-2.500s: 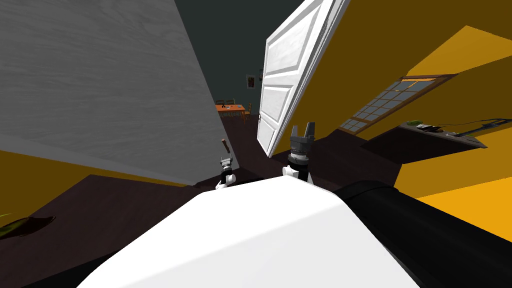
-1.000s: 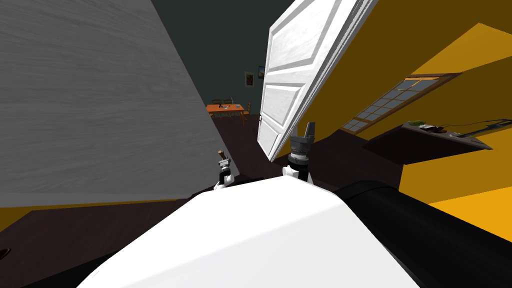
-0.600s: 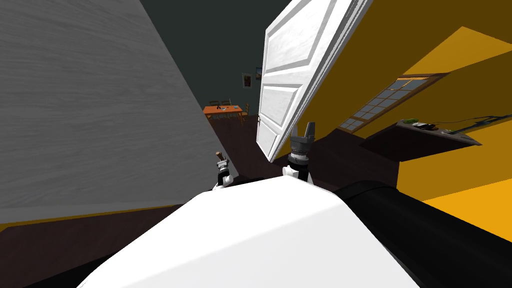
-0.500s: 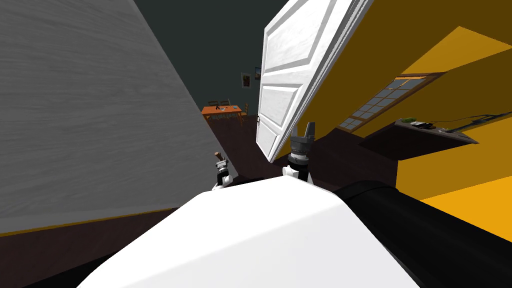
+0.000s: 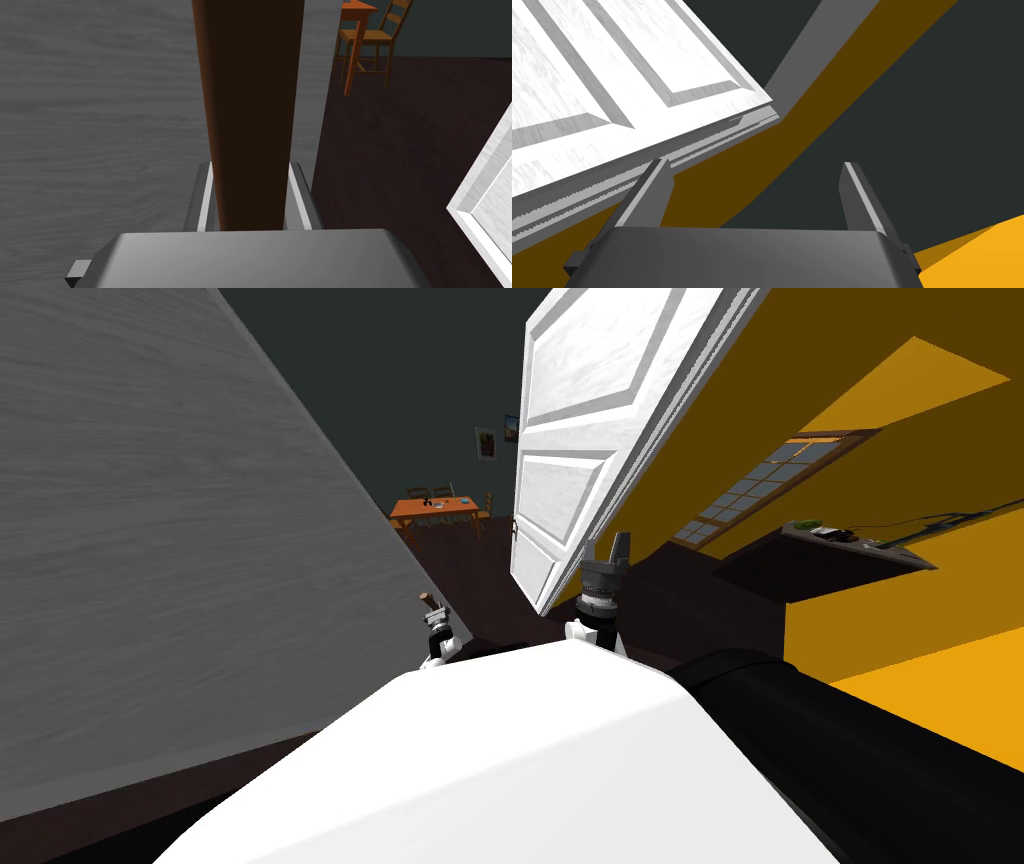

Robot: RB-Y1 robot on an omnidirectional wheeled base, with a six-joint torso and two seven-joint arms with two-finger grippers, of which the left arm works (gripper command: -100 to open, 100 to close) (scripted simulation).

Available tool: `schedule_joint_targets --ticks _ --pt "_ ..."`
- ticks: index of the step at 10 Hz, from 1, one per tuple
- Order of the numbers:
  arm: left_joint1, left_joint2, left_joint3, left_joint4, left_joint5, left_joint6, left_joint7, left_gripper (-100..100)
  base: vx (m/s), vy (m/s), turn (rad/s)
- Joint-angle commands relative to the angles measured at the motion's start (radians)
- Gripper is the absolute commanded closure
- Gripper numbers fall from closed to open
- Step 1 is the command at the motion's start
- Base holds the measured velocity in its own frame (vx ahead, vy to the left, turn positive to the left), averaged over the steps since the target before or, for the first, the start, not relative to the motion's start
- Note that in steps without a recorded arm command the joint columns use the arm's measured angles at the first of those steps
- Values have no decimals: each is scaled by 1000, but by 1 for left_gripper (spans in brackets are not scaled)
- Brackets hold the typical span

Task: Push the door open

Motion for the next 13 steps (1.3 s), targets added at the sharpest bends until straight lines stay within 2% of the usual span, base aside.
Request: schedule_joint_targets --ticks 1,2,4,5,6,13 --pt "0 18 28 1 13 -19 -4 100 103 15 -53" --pt "0 21 52 1 26 -25 -14 100 122 5 -93" --pt "0 23 76 1 40 -30 -25 100 128 11 -61" --pt "0 23 76 1 40 -30 -25 100 78 15 -14" --pt "0 25 101 1 53 -36 -36 100 100 30 -63" --pt "1 24 189 1 102 -56 -73 100 100 28 -55"
